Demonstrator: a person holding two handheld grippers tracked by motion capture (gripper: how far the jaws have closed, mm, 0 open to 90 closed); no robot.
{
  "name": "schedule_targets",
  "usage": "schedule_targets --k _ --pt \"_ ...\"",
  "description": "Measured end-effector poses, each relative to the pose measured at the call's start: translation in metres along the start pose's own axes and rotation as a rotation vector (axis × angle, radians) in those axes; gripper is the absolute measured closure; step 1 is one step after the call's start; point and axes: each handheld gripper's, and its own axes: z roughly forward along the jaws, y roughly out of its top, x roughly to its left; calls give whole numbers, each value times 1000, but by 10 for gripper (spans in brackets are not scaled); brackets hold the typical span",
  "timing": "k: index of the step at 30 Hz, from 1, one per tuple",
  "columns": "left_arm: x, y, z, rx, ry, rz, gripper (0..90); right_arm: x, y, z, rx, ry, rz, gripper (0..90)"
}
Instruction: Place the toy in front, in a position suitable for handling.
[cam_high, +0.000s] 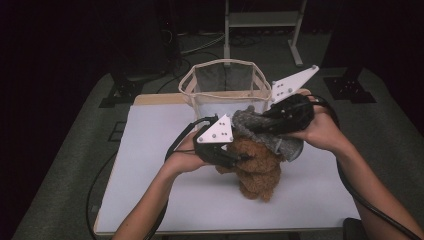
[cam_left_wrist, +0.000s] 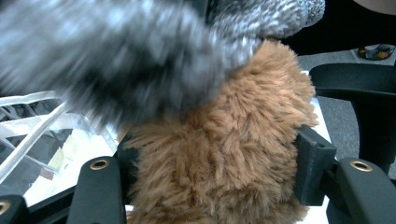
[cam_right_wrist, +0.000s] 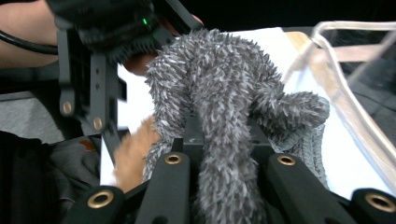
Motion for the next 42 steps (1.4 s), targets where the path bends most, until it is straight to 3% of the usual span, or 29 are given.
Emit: schedule_targets --k 3,8,13,18,23,28,33,36,42 --pt "1 -4 -7 0 5 -13 368 0 3 5 5 7 -6 755" --pt "2 -7 -16 15 18 -19 364 -2 -3 -7 -27 -19 11 750" --pt "2 -14 -23 14 19 -24 355 -5 -21 -17 -91 -27 50 746" --pt "1 -27 -37 34 44 -47 344 -6 -34 -11 -150 -5 74 745" --pt "2 -44 -54 67 62 -66 292 -8 -42 11 -160 29 96 744" --pt "-2 -65 -74 92 85 -76 235 -8 -44 44 -159 75 117 744" --pt "-6 -101 -91 116 115 -140 233 -7 -50 82 -110 113 131 743" --pt "-10 -122 -99 102 127 -194 234 -7 -56 107 -84 133 140 742" --pt "-15 -148 -110 114 140 -223 233 -6 -64 134 -86 162 159 745"
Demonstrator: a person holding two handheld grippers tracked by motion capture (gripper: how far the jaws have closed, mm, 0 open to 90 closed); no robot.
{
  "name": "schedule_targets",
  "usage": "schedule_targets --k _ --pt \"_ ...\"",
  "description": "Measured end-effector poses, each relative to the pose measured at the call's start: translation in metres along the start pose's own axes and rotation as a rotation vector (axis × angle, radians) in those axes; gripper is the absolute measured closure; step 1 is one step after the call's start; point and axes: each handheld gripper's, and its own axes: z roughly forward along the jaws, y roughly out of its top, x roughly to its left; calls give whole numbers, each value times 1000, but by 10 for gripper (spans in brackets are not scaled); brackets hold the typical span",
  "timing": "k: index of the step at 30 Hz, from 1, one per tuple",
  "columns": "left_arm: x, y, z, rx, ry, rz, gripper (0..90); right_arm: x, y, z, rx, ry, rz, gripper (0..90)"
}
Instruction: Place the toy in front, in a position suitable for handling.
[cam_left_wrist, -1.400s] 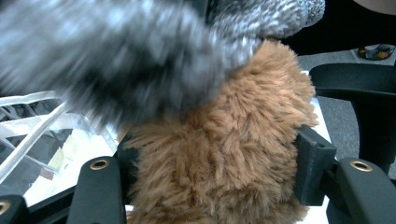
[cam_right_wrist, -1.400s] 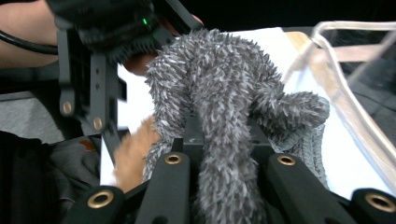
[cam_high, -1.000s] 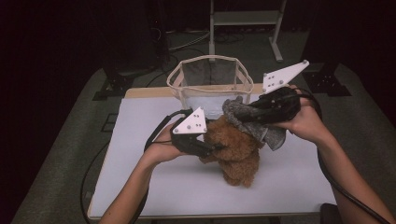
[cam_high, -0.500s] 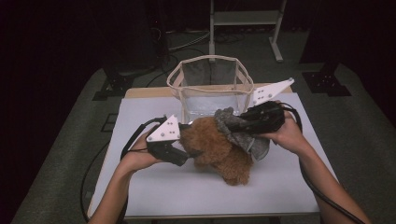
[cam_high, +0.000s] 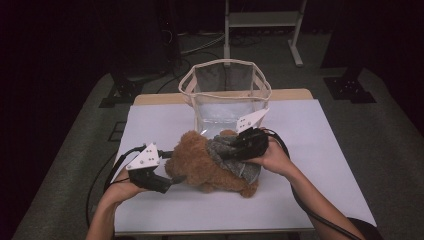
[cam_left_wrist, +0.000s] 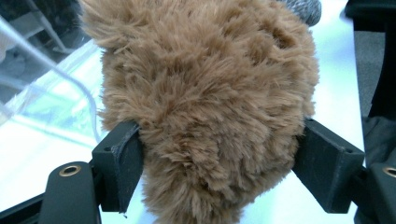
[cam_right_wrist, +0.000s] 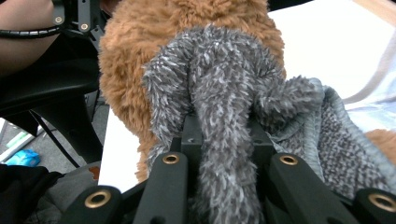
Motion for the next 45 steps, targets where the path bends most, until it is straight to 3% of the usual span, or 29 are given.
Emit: schedule_targets --k 2,5,10,14,17,23,27,33,36,40,45 --pt "0 -5 -4 -2 10 3 232 1 -1 4 -1 2 -1 745" --pt "-1 -7 -10 -45 10 5 231 2 -2 8 20 0 -13 745" --pt "-6 -2 -7 -39 14 54 211 5 -3 15 37 -2 -23 745" --pt "-7 1 -4 -57 30 71 204 7 -3 8 44 -24 -34 741" --pt "-5 -1 -2 -31 41 70 208 7 -7 -2 54 -50 -38 740" --pt "-4 1 -7 -68 50 72 211 -3 -30 -20 44 -74 43 738" --pt "-7 5 4 -31 36 113 197 -3 -35 -21 27 -70 46 737" --pt "3 -7 8 12 74 80 190 -7 -41 -31 18 -100 59 733" --pt "5 -9 4 -17 78 62 190 -11 -47 -36 13 -117 78 732" --pt "2 -6 7 -25 61 89 188 -14 -51 -37 8 -128 93 731" --pt "4 -11 21 44 62 100 149 -18 -55 -37 27 -151 103 731"
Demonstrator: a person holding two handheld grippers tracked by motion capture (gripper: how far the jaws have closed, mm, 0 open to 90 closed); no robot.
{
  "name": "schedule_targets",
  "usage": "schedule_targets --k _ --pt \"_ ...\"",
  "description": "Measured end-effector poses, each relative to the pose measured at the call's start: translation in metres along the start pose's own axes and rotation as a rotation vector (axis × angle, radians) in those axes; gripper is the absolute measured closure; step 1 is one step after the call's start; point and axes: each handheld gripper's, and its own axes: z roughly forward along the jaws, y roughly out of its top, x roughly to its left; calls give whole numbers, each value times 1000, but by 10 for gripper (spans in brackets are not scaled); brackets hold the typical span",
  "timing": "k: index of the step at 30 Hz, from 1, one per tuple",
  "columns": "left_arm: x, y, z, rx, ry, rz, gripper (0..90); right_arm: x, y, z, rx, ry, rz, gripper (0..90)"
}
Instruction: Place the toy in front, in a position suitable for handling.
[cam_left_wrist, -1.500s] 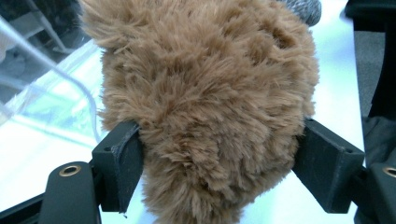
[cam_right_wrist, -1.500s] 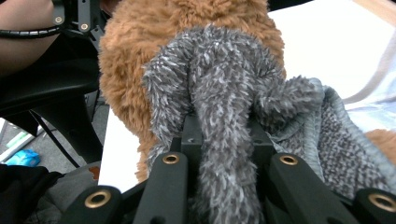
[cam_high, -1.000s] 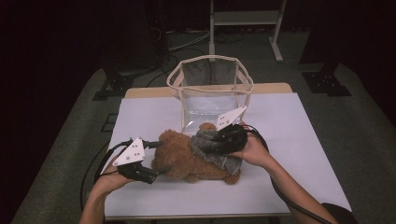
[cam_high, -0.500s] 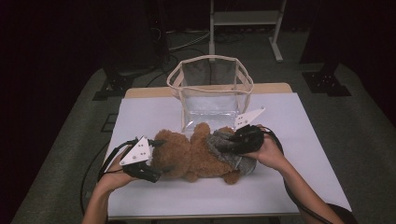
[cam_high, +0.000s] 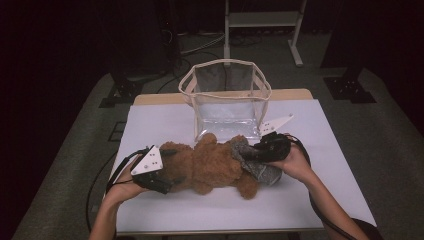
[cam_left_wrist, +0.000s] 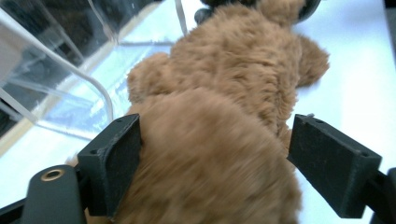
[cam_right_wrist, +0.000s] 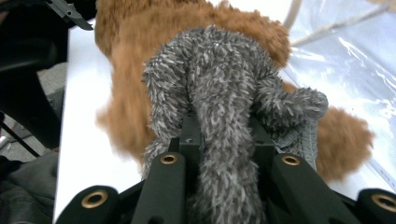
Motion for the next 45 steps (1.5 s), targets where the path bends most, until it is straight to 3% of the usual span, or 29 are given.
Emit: schedule_targets --k 5,12,19,22,26,31,40,45 --pt "7 -10 11 -23 21 -11 118 -4 -6 7 8 8 24 731" --pt "18 -13 15 27 67 -1 180 6 2 16 7 38 2 734" --pt "30 -16 17 36 60 -30 195 22 15 20 5 68 -47 734" --pt "29 -12 15 29 49 -29 195 19 15 18 7 65 -42 733" --pt "23 0 12 10 16 -5 194 10 7 12 -8 62 -10 730" --pt "10 21 20 -1 -48 67 181 5 -4 3 -25 51 17 729" --pt "-12 58 49 -21 -150 163 179 3 -16 -11 -43 42 37 726" --pt "-19 70 66 -16 -189 181 183 2 -24 -16 -47 39 46 725"
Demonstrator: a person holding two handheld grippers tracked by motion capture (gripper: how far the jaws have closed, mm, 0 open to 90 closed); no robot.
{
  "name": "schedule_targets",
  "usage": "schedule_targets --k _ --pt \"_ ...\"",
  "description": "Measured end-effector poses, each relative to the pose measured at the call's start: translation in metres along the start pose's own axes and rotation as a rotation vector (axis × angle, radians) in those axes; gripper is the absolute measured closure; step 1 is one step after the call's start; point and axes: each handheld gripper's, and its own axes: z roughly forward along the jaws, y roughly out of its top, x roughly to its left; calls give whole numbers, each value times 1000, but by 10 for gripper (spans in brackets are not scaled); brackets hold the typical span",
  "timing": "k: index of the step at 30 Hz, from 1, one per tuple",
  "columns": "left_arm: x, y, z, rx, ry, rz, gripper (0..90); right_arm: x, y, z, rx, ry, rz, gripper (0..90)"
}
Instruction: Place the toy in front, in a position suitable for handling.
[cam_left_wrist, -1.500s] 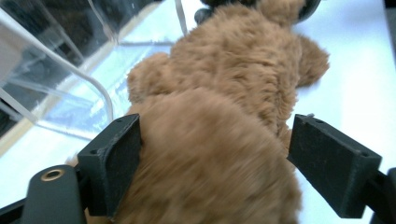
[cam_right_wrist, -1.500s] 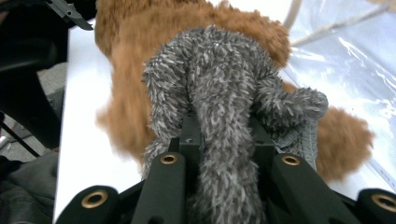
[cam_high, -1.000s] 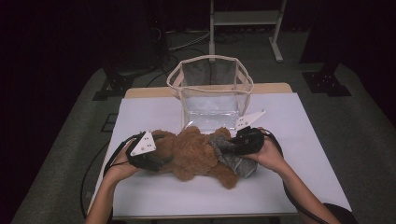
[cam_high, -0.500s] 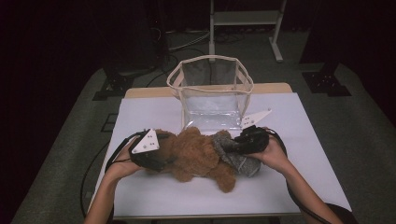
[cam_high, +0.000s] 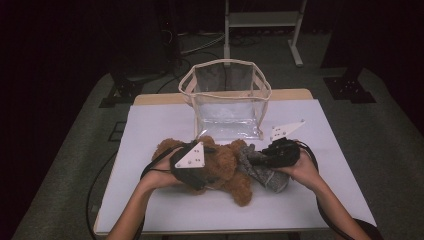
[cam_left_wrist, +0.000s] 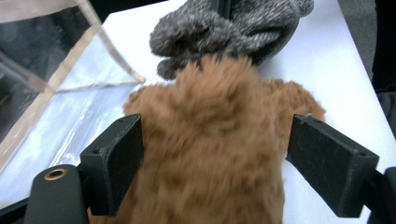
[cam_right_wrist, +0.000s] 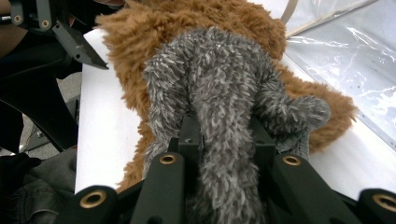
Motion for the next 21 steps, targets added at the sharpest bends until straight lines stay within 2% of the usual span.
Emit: schedule_targets --k 5,11,12,15,17,21 --pt "5 5 8 7 -2 -11 244 -1 -4 -3 -5 3 10 724" --pt "10 5 12 3 15 -26 440 -1 -6 -4 -7 8 7 721" --pt "9 5 12 7 23 -22 482 -1 -7 -4 -8 11 6 721" --pt "4 8 16 15 61 27 584 -1 -7 -2 -10 17 6 718" --pt "2 10 18 21 62 39 665 0 -8 -2 -13 30 6 716" --pt "3 13 18 3 56 14 774 2 -8 2 -26 64 -1 716"
